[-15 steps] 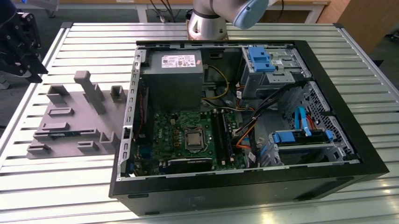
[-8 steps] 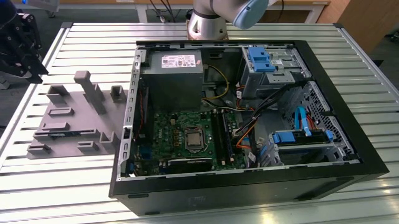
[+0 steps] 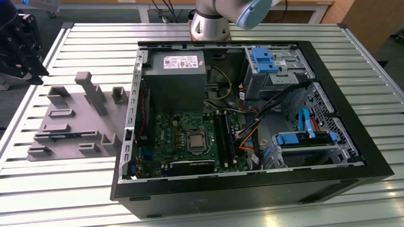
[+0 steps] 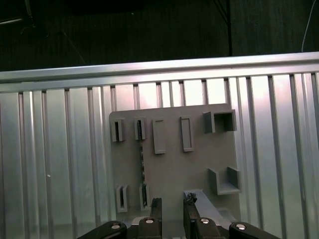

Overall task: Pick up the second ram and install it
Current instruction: 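Pick up the second ram and move it above second insertion slot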

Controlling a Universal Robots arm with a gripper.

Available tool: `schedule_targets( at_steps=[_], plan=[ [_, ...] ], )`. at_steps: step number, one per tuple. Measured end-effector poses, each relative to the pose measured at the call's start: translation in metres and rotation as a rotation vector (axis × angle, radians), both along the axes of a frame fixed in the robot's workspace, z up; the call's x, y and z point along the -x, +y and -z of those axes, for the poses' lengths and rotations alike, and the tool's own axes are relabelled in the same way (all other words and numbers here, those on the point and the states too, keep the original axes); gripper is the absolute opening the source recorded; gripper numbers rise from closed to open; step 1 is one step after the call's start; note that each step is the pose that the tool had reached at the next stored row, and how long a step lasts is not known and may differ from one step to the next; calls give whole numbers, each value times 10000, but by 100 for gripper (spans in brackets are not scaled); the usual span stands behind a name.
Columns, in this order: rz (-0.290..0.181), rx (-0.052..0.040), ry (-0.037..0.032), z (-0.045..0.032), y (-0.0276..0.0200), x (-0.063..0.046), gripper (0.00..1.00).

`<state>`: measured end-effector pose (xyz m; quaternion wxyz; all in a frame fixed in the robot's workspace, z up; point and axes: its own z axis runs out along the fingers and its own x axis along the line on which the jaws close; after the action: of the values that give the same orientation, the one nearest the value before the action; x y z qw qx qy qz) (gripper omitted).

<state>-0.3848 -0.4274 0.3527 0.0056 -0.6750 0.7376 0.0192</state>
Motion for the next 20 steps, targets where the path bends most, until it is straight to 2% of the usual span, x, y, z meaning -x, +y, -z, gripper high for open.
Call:
schedule_targets(
  at_steps=[3,15,20],
  plan=[
    [-1,4,3,28,-2,17,31],
    [-53,4,3,240,-54,37,31],
    [-74,4,3,252,-55,37,31]
  ],
)
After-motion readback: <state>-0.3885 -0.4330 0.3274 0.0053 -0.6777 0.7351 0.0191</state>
